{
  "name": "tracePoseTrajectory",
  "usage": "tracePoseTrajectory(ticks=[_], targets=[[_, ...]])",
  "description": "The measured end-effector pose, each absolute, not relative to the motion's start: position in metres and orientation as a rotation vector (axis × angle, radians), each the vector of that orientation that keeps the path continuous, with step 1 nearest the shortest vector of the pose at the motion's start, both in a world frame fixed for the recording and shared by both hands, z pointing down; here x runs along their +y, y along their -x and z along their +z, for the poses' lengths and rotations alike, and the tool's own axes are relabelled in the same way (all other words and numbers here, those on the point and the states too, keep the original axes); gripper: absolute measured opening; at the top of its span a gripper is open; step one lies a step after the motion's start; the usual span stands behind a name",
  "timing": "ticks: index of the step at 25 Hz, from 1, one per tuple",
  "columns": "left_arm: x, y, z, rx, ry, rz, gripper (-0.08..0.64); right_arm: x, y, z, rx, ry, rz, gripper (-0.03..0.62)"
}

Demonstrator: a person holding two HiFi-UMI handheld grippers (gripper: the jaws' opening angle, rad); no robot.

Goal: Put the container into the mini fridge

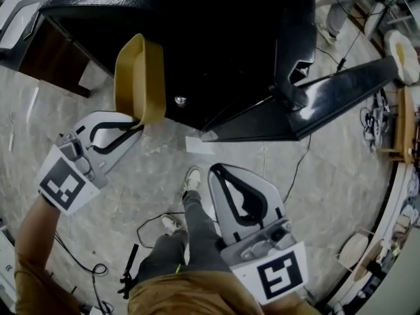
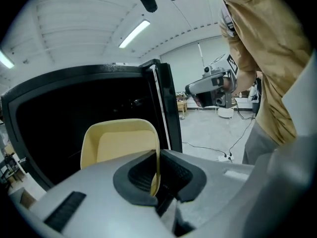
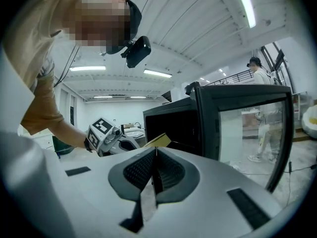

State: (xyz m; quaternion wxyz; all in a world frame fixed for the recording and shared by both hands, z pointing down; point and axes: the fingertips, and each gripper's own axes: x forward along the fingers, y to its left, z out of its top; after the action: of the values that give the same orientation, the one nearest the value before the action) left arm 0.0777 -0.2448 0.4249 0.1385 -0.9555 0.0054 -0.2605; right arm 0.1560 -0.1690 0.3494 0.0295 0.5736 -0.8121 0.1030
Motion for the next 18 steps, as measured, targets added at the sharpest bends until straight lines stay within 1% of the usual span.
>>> tracePoseTrajectory(ticks=[6,18], targets=[[-0.256,-0.090,0.446,0.008,2.777,-0.825,0.015,-0.175,-0.162,0.355,-2.486,-1.760,0.295,0.002],[-0.304,-0.108,0.520,-0.096,2.704,-0.968,0.015,-0.206,-0.157,0.401,-2.486,-1.733,0.309,0.002]])
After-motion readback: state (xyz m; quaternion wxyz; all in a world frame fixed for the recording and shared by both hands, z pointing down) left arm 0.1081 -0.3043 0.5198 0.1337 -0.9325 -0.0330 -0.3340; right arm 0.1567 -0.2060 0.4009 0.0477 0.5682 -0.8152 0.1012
